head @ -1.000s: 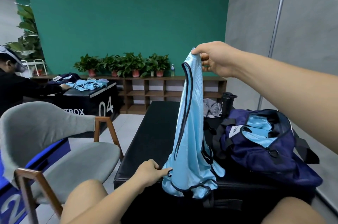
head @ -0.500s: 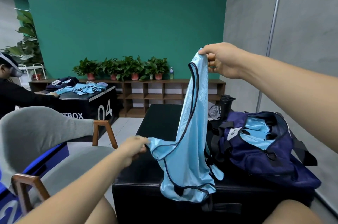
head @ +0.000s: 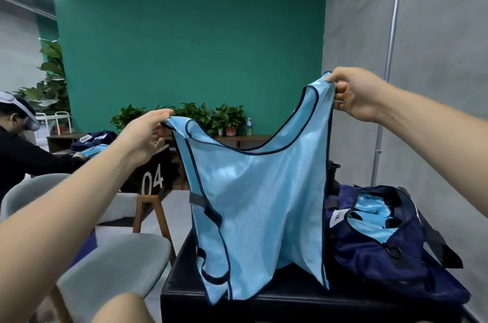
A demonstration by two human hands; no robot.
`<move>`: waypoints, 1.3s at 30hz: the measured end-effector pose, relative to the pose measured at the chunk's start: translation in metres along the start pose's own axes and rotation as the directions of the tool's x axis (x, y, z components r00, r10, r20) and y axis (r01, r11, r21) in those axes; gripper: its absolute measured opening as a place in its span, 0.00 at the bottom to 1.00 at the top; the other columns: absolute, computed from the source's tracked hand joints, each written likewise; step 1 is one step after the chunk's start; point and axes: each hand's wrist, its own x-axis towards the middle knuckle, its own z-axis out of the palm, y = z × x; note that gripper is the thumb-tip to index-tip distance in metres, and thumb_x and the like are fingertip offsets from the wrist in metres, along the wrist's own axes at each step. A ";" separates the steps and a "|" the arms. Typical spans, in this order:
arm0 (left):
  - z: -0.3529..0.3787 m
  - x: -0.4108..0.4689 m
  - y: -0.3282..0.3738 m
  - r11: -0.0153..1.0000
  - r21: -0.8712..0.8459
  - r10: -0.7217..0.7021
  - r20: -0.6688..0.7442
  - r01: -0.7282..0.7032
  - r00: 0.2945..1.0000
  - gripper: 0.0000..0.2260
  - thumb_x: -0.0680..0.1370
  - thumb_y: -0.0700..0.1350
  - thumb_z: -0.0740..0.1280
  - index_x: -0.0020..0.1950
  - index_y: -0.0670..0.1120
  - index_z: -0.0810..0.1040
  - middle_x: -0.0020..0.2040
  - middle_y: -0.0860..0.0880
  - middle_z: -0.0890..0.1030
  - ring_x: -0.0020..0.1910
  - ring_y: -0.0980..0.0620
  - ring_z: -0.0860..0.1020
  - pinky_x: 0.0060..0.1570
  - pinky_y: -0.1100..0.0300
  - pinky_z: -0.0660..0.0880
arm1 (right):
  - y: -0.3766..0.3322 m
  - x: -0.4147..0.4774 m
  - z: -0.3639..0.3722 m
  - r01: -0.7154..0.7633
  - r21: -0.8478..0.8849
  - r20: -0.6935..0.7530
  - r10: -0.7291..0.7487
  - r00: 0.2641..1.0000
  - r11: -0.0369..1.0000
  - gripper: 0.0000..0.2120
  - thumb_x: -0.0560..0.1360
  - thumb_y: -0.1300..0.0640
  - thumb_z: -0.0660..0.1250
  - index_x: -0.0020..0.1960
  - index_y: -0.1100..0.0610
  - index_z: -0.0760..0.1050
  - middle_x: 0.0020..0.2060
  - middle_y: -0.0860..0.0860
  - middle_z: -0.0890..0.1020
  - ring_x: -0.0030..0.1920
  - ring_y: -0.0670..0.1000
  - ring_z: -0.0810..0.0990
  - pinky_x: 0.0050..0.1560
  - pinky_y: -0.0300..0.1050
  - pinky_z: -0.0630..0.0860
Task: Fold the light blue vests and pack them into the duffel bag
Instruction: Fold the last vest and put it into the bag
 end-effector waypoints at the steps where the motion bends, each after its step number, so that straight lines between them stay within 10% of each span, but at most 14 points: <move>1: -0.003 0.002 0.011 0.999 -0.029 0.025 -0.010 -0.025 1.000 0.06 0.83 0.48 0.69 0.53 0.53 0.87 0.49 0.54 0.85 0.50 0.53 0.78 0.48 0.58 0.70 | -0.003 0.000 -0.003 0.002 0.011 -0.012 -0.002 1.000 1.000 0.06 0.67 0.54 0.71 0.44 0.51 0.80 0.44 0.53 0.72 0.38 0.52 0.73 0.44 0.46 0.70; 23: 0.001 -0.010 0.146 0.904 -0.231 0.389 0.100 -0.359 0.916 0.27 0.80 0.35 0.72 0.76 0.55 0.75 0.58 0.51 0.81 0.51 0.54 0.84 0.49 0.58 0.79 | -0.073 -0.020 -0.004 0.209 0.275 0.042 -0.229 0.973 0.938 0.03 0.82 0.54 0.68 0.50 0.53 0.79 0.42 0.47 0.84 0.42 0.47 0.81 0.50 0.40 0.77; 33: 0.022 0.029 0.083 0.958 -0.227 0.211 0.144 -0.175 0.967 0.42 0.79 0.35 0.74 0.84 0.62 0.59 0.61 0.43 0.78 0.55 0.45 0.87 0.54 0.48 0.84 | -0.012 0.020 0.015 0.143 0.387 0.016 -0.162 0.987 0.911 0.11 0.82 0.51 0.72 0.58 0.57 0.84 0.52 0.52 0.85 0.55 0.51 0.84 0.66 0.50 0.81; 39: 0.012 0.059 0.021 0.998 0.027 0.062 0.102 -0.065 0.993 0.22 0.75 0.37 0.79 0.67 0.53 0.83 0.58 0.40 0.87 0.47 0.43 0.87 0.48 0.51 0.84 | 0.052 0.049 0.004 0.052 0.319 -0.010 -0.051 0.999 0.946 0.17 0.79 0.53 0.75 0.65 0.58 0.82 0.52 0.50 0.86 0.53 0.50 0.84 0.65 0.46 0.81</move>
